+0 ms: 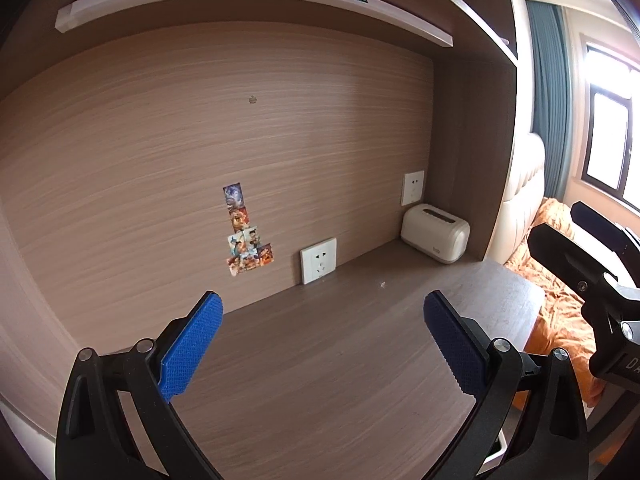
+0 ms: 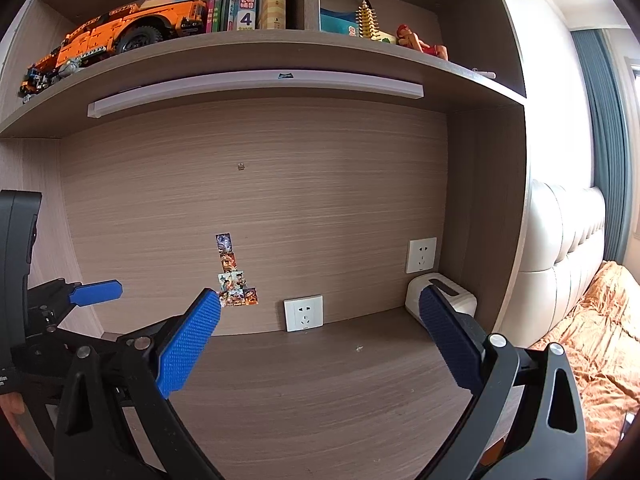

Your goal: Collect trash

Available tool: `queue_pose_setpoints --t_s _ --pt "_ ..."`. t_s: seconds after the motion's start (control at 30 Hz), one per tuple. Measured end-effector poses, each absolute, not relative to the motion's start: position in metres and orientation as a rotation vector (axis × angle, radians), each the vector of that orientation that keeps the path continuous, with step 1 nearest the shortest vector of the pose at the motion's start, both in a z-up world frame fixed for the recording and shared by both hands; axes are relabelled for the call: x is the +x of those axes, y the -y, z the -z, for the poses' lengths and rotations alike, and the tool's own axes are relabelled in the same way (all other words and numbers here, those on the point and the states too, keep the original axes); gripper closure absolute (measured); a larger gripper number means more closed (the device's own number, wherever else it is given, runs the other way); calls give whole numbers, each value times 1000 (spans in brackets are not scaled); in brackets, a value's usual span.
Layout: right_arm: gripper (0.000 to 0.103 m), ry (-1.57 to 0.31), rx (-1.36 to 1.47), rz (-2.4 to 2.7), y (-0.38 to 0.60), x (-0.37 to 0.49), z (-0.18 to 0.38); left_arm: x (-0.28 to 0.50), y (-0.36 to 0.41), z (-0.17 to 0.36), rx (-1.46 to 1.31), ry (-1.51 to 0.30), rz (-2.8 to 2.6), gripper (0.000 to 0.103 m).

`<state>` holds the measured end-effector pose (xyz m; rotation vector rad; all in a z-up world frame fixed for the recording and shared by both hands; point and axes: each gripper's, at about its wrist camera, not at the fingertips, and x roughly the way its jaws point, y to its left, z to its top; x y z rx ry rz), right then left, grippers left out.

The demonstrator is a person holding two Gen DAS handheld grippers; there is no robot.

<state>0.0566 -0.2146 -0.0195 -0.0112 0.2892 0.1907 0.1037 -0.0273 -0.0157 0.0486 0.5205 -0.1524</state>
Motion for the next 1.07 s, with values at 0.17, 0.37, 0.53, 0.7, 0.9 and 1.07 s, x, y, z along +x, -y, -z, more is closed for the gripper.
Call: queue_pose_setpoints --t_s 0.17,0.37,0.53,0.7,0.9,1.07 --pt "4 -285 -16 -189 212 54 19 102 23 15 47 -517 156 4" --pt "4 -284 -22 -184 208 51 20 100 18 15 46 -515 151 4" --pt "4 -286 -22 -187 206 51 20 101 16 15 48 -516 150 4" --pt "4 -291 -23 -184 202 52 22 101 11 15 56 -503 138 4" --pt "4 -295 -31 -182 200 55 23 105 7 17 45 -512 156 4" --pt "4 -311 -30 -161 199 61 27 121 -4 28 -14 -562 175 4"
